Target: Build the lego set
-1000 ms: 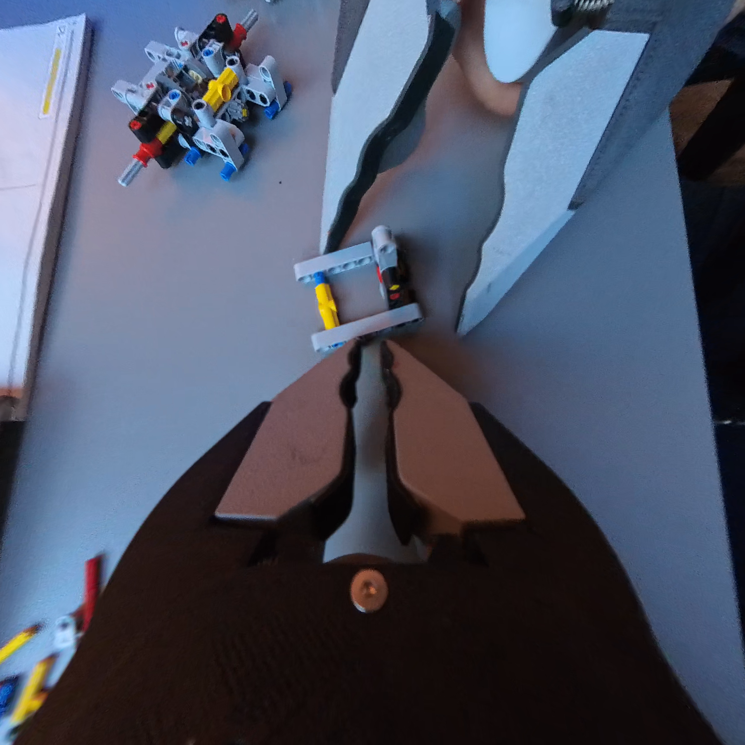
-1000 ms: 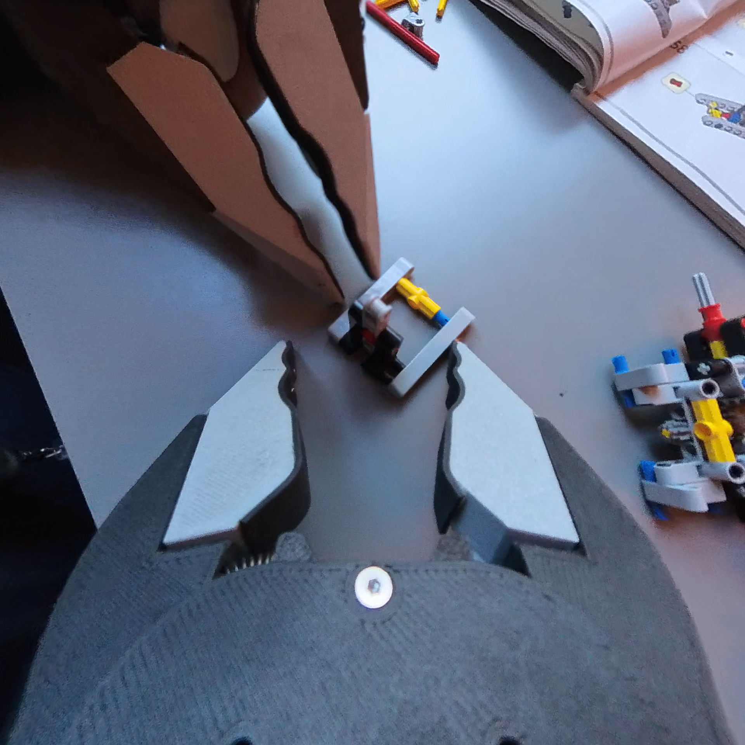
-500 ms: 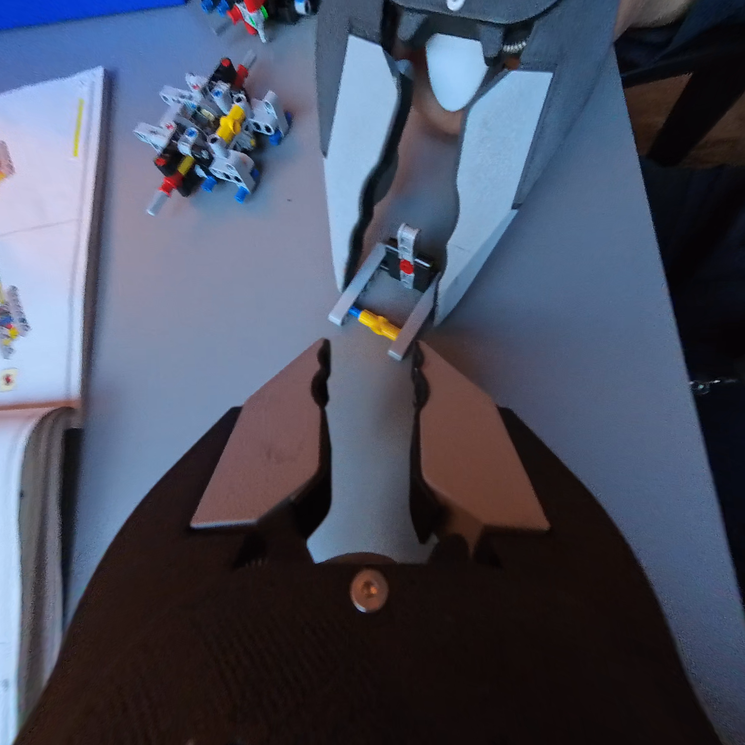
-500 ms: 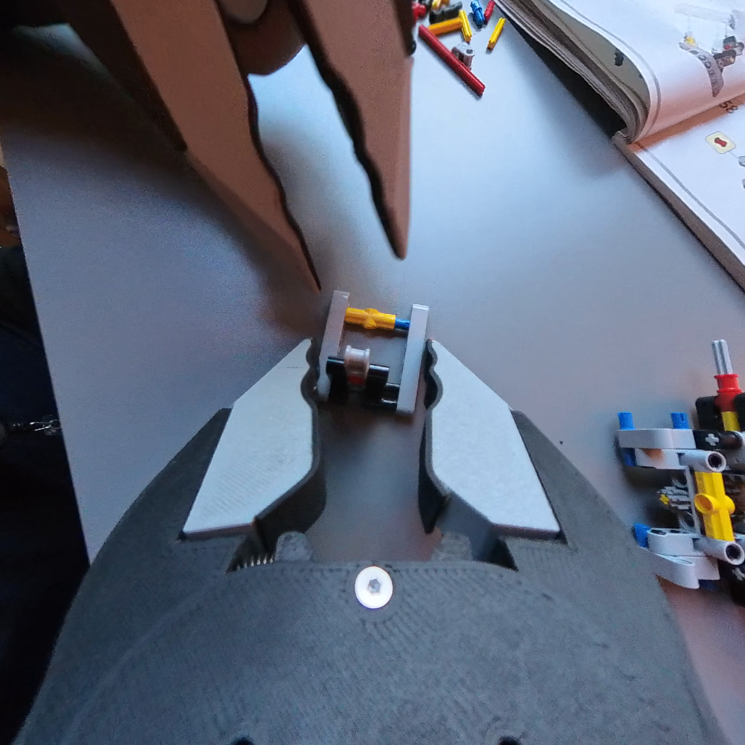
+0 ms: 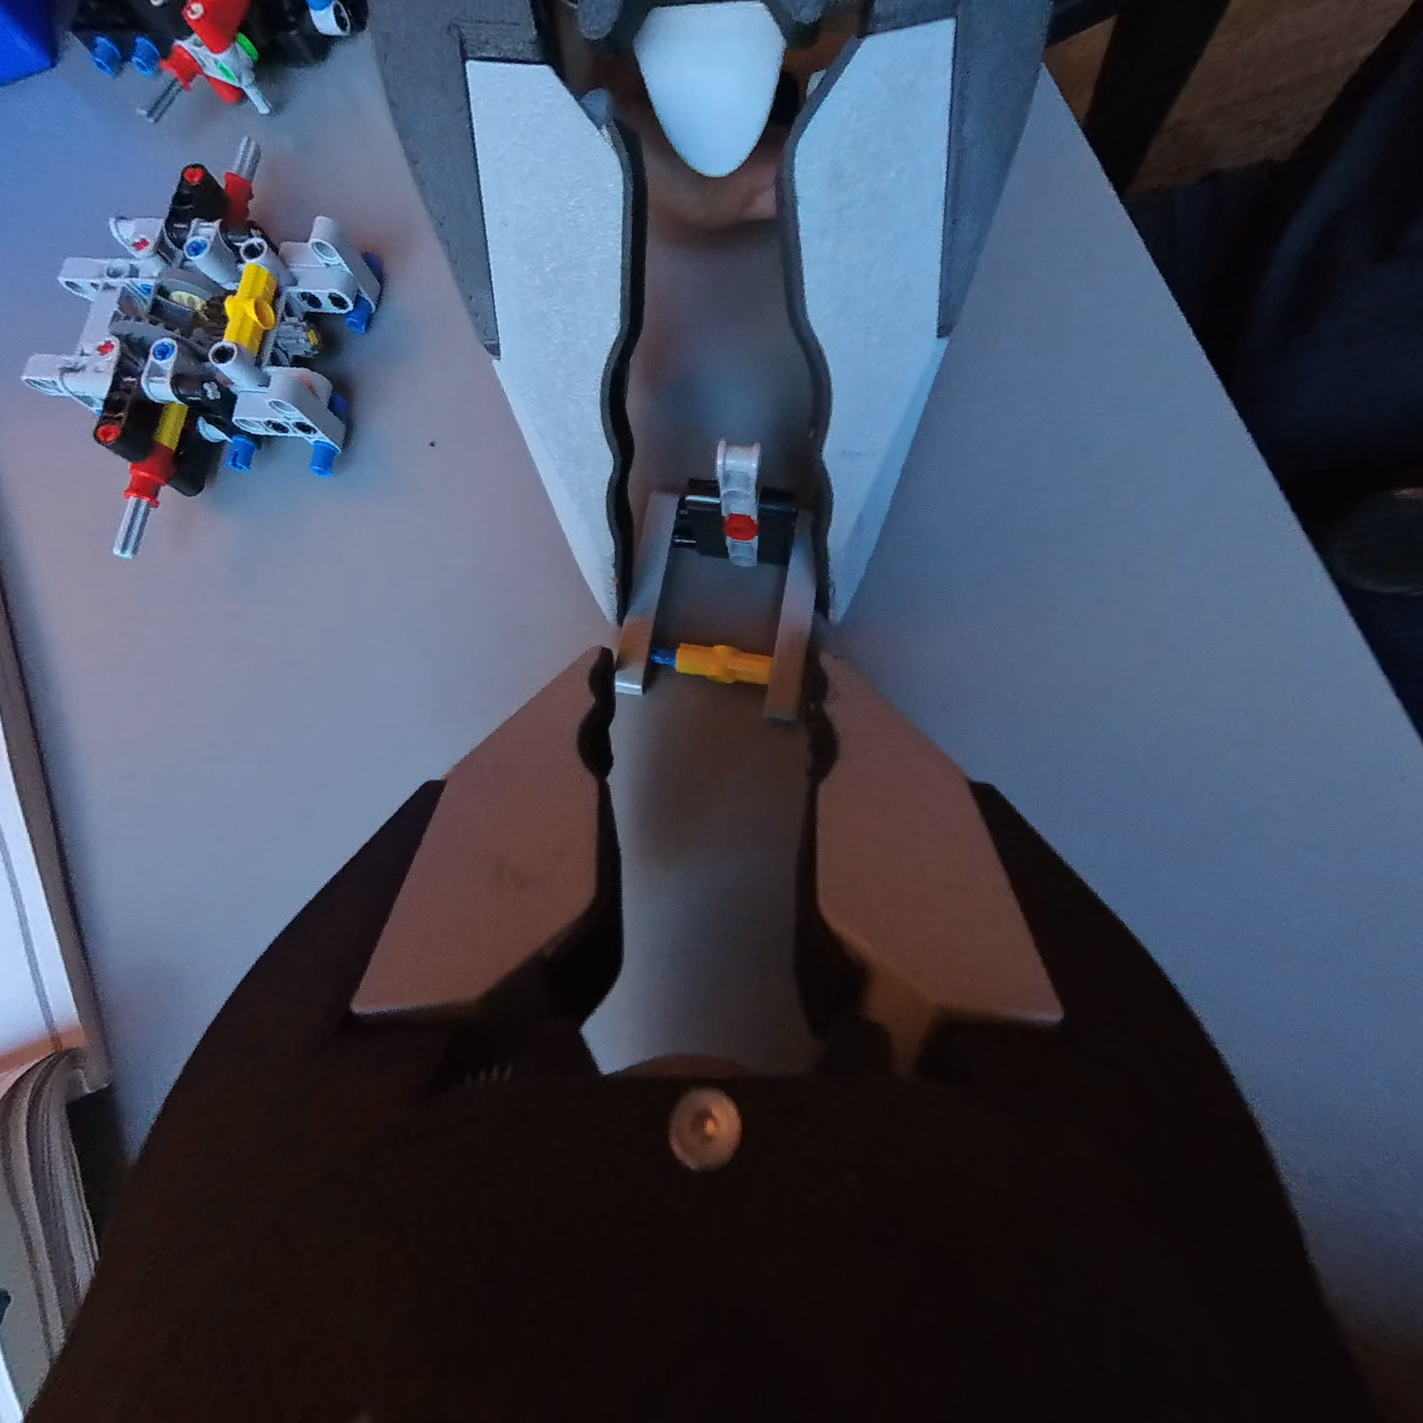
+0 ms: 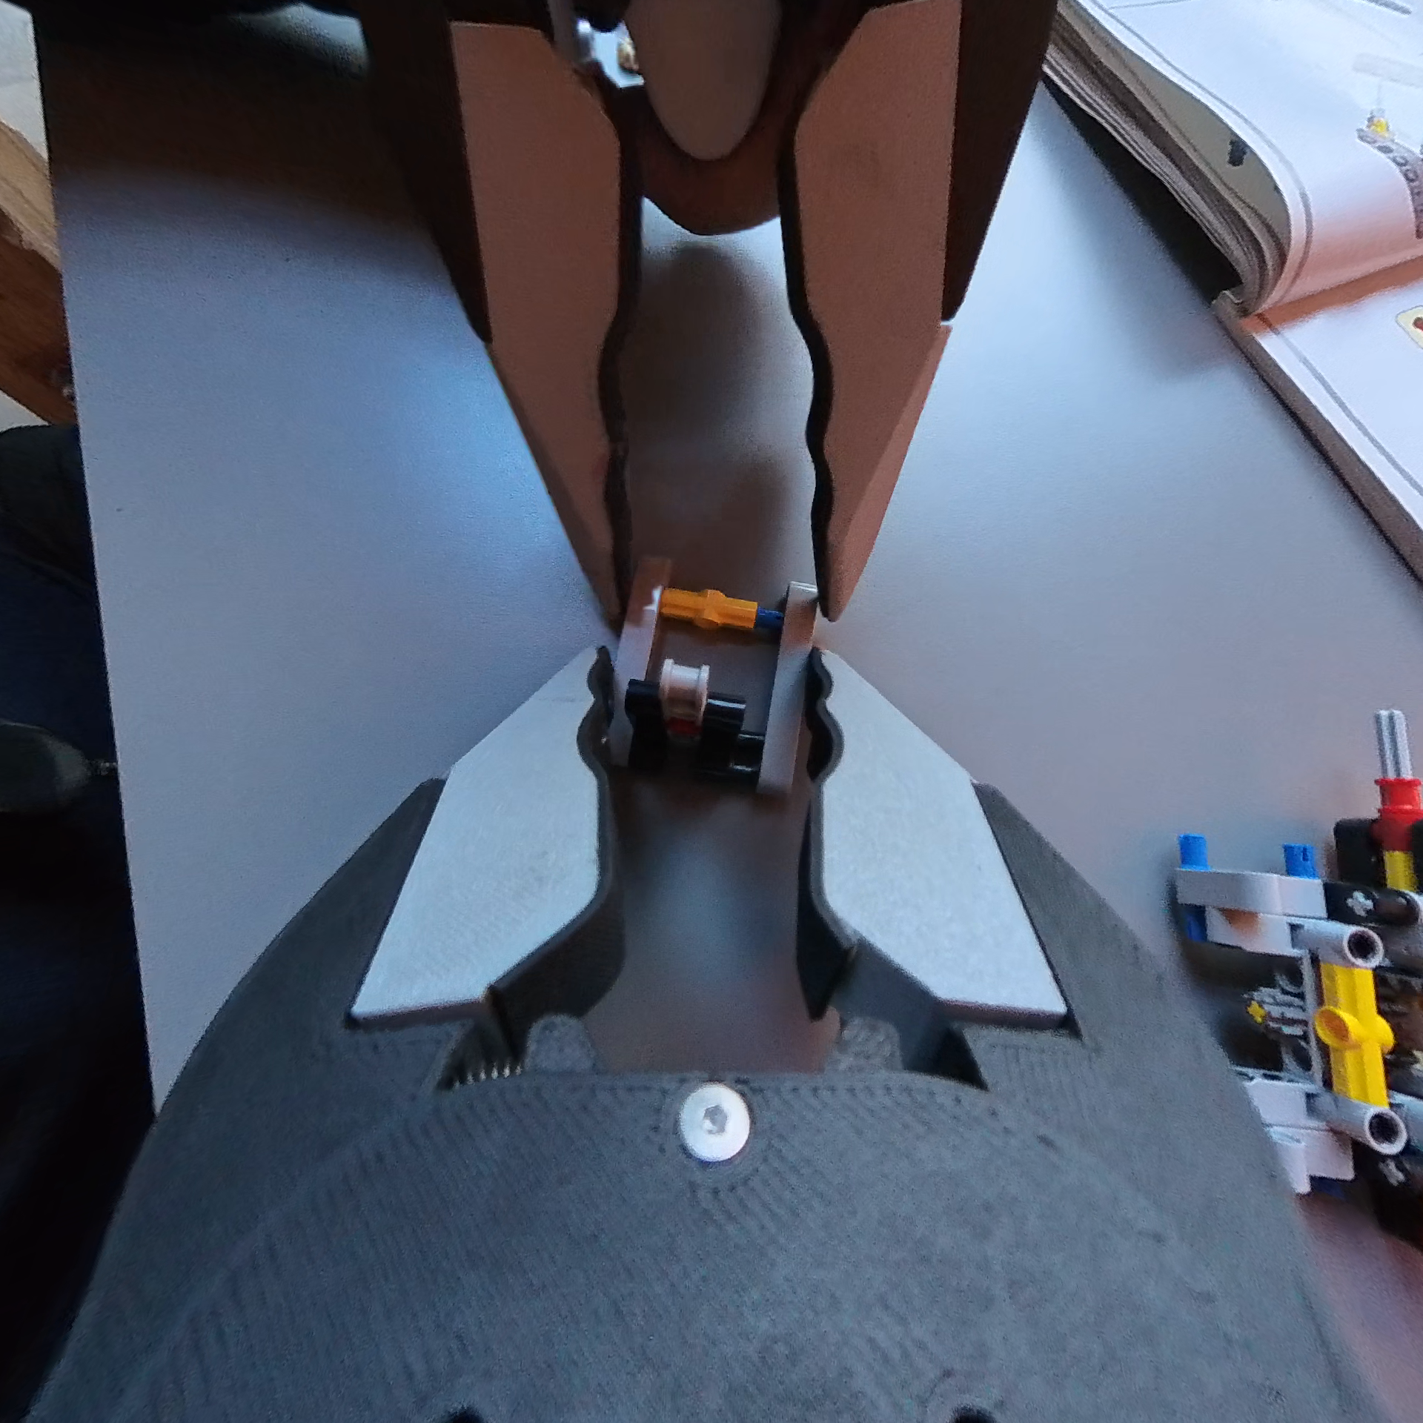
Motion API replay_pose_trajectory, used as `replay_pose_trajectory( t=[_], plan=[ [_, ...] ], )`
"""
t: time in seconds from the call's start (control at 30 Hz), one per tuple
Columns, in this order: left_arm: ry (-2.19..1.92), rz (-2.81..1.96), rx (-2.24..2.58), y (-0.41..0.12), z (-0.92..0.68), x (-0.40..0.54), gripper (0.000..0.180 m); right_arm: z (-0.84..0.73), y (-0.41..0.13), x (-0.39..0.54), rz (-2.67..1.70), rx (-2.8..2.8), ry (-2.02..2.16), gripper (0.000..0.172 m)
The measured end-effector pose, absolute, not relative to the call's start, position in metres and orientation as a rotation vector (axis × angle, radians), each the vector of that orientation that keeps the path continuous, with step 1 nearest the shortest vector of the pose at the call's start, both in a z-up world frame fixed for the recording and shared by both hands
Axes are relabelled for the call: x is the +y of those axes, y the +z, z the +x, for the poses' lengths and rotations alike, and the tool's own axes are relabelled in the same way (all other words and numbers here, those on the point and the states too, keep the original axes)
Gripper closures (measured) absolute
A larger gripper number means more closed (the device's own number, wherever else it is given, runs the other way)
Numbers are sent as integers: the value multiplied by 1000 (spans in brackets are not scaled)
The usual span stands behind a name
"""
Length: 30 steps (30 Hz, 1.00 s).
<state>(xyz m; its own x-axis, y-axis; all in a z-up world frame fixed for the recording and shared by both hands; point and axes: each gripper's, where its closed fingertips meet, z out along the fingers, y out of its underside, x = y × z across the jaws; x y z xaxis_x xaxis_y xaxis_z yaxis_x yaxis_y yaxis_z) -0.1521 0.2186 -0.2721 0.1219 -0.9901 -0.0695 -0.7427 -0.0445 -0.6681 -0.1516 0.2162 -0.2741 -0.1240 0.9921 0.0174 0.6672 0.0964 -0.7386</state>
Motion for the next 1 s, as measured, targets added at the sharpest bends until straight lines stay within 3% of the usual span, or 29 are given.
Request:
replay_pose_trajectory(
  t=[0.8, 0.9, 1.0],
  plan=[
    [-625, -1823, 1580, -272, -152, 219, 134, -153, -274, 217, -1562, -1912, 817, 126],
    [-652, -1868, 1597, -273, -157, 214, 123, -153, -273, 217, -1561, -1920, 831, 126],
    [-670, -1877, 1555, -273, -157, 218, 133, -153, -273, 216, -1538, -1939, 832, 126]
  ],
)
